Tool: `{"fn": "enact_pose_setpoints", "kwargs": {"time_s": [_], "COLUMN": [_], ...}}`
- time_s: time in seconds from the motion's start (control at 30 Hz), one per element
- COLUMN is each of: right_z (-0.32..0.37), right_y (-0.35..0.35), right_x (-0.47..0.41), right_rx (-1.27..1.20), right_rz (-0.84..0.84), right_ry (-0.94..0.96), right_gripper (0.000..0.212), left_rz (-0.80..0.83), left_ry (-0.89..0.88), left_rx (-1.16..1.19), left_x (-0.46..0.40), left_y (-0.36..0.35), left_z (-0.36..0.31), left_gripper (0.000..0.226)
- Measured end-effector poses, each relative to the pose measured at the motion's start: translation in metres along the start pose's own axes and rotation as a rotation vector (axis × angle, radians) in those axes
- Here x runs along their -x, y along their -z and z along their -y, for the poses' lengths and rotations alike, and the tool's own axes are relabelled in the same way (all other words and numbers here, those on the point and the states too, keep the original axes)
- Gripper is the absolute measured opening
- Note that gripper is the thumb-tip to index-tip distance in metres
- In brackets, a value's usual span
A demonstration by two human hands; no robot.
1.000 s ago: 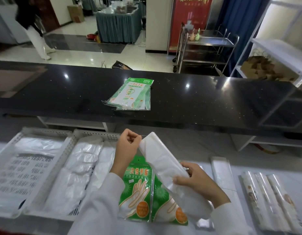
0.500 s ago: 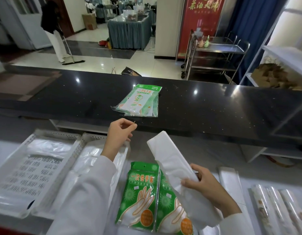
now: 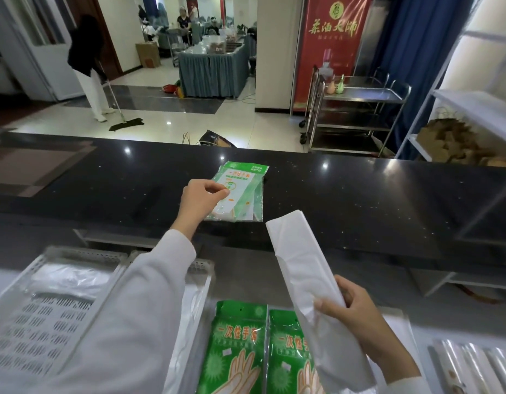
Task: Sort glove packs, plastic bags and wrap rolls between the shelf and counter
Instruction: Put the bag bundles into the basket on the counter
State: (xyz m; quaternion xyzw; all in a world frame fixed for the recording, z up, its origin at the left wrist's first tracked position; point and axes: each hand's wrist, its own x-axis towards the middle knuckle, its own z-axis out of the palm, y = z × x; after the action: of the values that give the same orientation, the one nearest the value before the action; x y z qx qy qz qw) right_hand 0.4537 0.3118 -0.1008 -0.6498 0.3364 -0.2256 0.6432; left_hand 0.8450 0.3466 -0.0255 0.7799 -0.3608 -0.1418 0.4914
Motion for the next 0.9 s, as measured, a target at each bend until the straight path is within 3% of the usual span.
{"fn": "enact_pose_setpoints", "kwargs": {"time_s": [0.5,0.63,0.8,0.9], "right_z": [-0.004,-0.004,0.002,0.004], "right_y": [0.011,0.011,0.009,0.005], "right_x": [-0.029,-0.03,-0.028,-0.025], "right_rx": [-0.056,-0.044,-0.026,-0.018], "right_rz": [-0.086,-0.089,-0.091,-0.076], "right_ry": [-0.052,-0.053,-0.041,-0.039], "right_gripper": [0.04,0.038,0.036,0.03], "left_rz": [0.133,0.08,0.035,0.061], "left_ry": [0.119,0.075,0.033,0.008], "left_rx": [-0.206,-0.352,-0.415,-0.397], "left_x": [-0.088,-0.087,-0.08,-0.066], "left_y": [-0.024,-0.024,-0.014,-0.007], "left_z": [0.031,0.032,0.026,0.023], "left_gripper": [0.01,0.007,0.035,0.038]}}
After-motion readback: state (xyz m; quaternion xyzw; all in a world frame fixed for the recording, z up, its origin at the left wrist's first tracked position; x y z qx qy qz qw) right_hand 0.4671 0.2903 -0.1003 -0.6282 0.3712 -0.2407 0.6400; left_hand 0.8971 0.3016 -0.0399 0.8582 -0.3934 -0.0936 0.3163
